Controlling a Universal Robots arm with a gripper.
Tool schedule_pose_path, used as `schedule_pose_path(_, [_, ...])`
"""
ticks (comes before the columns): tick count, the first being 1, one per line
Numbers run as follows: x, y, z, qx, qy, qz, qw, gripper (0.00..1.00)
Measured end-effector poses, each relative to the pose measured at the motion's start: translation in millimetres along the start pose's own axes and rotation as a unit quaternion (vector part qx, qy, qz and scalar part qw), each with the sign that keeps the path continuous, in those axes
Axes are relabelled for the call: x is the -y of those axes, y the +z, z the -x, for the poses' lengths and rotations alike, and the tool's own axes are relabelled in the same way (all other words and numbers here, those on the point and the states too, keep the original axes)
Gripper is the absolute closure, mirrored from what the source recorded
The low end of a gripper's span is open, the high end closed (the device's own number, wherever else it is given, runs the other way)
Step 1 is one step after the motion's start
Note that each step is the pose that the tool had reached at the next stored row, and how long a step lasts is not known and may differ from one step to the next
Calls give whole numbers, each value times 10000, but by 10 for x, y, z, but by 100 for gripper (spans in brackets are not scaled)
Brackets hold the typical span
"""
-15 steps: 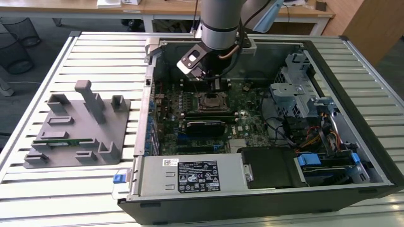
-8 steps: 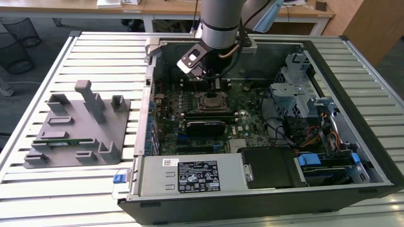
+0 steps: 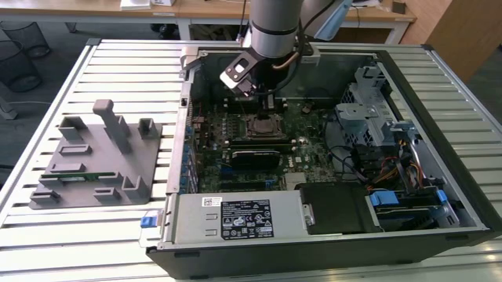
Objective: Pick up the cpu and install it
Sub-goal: 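Install the first cpu locking lever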
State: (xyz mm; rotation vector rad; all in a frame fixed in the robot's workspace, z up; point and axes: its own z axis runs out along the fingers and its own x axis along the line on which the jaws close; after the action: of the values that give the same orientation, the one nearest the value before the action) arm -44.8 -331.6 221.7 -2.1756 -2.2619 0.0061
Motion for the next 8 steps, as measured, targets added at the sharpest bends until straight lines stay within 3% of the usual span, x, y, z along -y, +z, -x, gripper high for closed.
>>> schedule_pose_path(8, [1, -116, 0, 0, 0, 0, 10000, 89])
